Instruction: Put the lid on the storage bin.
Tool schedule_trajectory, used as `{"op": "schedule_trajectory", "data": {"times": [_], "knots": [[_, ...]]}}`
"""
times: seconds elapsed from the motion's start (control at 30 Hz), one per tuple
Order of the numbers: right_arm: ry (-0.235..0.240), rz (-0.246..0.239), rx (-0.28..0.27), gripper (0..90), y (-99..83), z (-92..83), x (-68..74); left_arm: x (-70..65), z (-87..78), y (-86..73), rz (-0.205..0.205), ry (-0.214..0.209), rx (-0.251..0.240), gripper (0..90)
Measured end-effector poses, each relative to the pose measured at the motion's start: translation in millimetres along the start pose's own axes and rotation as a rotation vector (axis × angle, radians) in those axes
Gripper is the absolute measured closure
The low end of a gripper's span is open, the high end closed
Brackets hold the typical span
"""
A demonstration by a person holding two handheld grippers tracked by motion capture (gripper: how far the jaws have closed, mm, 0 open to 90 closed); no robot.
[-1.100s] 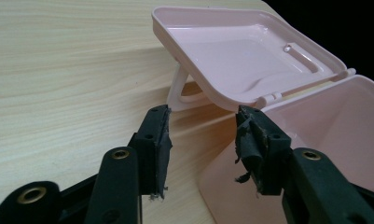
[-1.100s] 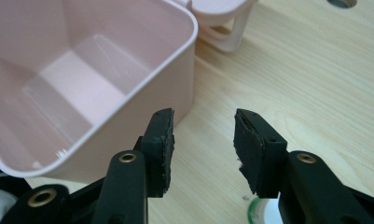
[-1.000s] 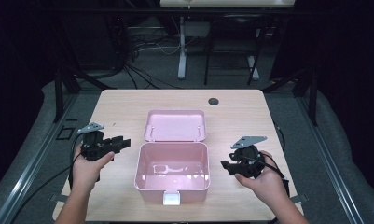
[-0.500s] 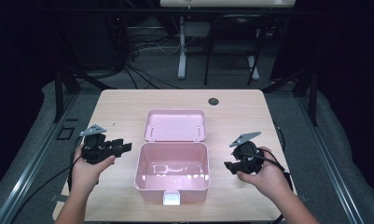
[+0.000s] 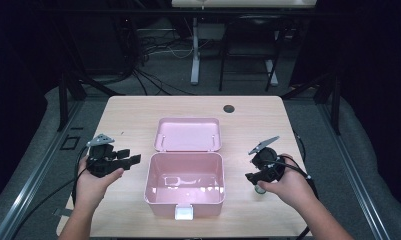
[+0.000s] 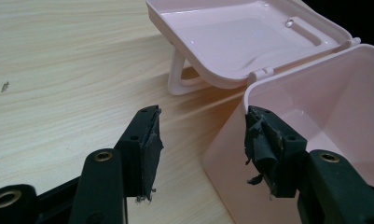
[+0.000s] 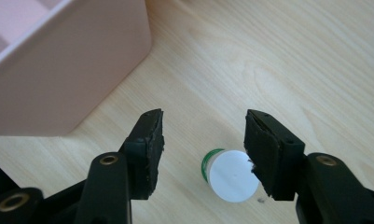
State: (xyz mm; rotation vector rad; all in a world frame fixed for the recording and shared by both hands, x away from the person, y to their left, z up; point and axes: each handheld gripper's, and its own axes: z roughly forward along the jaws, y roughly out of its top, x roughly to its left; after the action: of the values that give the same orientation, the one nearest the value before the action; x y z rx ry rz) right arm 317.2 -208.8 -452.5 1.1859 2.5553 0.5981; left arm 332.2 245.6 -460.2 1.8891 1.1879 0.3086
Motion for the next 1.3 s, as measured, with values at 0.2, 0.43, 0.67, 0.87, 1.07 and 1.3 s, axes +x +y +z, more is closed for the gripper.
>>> {"op": "schedule_trajectory", "data": {"times": [0.2,0.43,0.67,0.87,1.07,1.3], "knots": [[0.006,-0.006,0.059,45.5,-0.2,4.8,-5.4,0.6,-1.0,-0.3,-0.008,0.0,0.004,44.5],[0.017,0.004,0.152,45.4,0.0,14.3,-12.3,1.8,-1.5,-0.6,-0.016,-0.003,0.001,44.5],[0.009,0.029,0.217,45.4,-1.2,25.7,-20.0,3.0,-1.5,-0.9,-0.019,-0.003,0.006,44.5],[0.011,0.073,0.271,45.3,-2.2,32.8,-27.2,3.2,-0.7,-1.4,-0.021,0.0,0.01,44.4],[0.025,0.108,0.324,44.6,-5.2,40.2,-33.4,3.6,0.0,-1.6,-0.022,0.0,0.015,44.0],[0.018,0.113,0.339,43.9,-7.0,45.6,-38.5,4.9,0.7,-2.2,-0.028,0.001,0.018,43.9]]}}
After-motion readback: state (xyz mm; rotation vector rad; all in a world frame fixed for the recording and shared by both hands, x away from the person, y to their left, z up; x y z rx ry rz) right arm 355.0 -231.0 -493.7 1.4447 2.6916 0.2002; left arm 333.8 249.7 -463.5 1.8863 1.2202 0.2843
